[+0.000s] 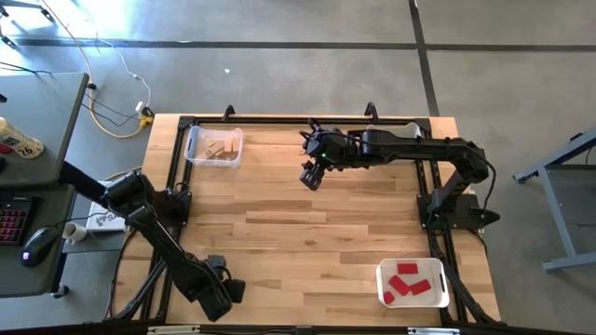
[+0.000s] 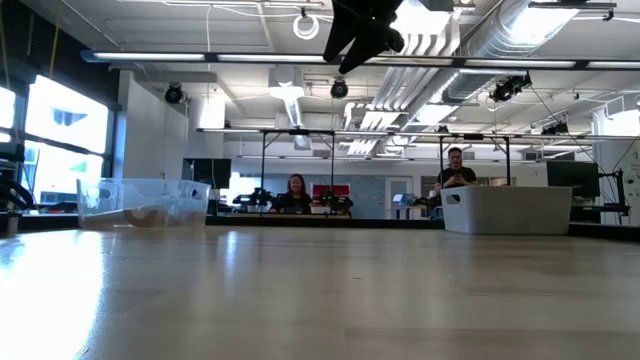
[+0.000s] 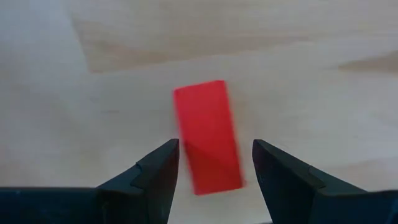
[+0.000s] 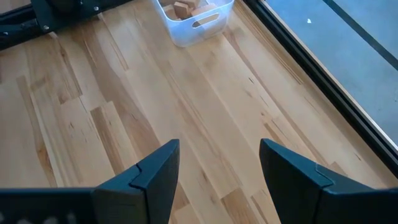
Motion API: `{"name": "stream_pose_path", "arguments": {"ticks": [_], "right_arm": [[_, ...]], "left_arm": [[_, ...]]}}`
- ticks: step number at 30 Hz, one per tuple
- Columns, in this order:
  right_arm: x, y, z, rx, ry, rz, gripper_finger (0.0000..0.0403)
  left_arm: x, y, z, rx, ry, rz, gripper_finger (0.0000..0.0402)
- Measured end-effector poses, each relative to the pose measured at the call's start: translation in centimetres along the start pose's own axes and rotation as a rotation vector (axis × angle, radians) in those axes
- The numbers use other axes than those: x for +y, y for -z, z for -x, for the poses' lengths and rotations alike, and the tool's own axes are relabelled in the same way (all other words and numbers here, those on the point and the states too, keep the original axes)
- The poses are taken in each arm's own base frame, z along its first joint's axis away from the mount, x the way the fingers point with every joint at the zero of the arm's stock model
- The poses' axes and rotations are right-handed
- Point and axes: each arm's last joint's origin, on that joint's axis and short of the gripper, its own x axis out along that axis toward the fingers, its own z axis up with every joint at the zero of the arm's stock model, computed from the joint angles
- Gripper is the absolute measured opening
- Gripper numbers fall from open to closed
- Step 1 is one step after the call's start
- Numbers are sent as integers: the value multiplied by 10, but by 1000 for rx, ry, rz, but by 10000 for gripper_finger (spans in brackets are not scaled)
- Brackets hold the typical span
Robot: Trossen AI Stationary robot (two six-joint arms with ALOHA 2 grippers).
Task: Sort & place blocks by color
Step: Put the red block into the white bin
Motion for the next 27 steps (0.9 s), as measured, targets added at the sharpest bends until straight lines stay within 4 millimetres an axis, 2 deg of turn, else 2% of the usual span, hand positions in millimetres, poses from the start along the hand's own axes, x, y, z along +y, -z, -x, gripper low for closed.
{"name": "stream_pose_path", "arguments": {"ticks": [9, 16, 19, 27], "right_arm": [[0, 1, 0, 7, -1, 3, 209], [0, 1, 0, 9, -1, 0, 209], [0, 1, 0, 10, -1, 0, 209], [2, 2, 0, 30, -63, 2, 209]], "left_arm": [[0, 3, -10, -8, -32, -20, 186], [1, 8, -18, 34, -85, -93, 124], [0, 9, -17, 13, -63, -113, 102], [-5, 6, -1, -71, 94, -157, 102]]}}
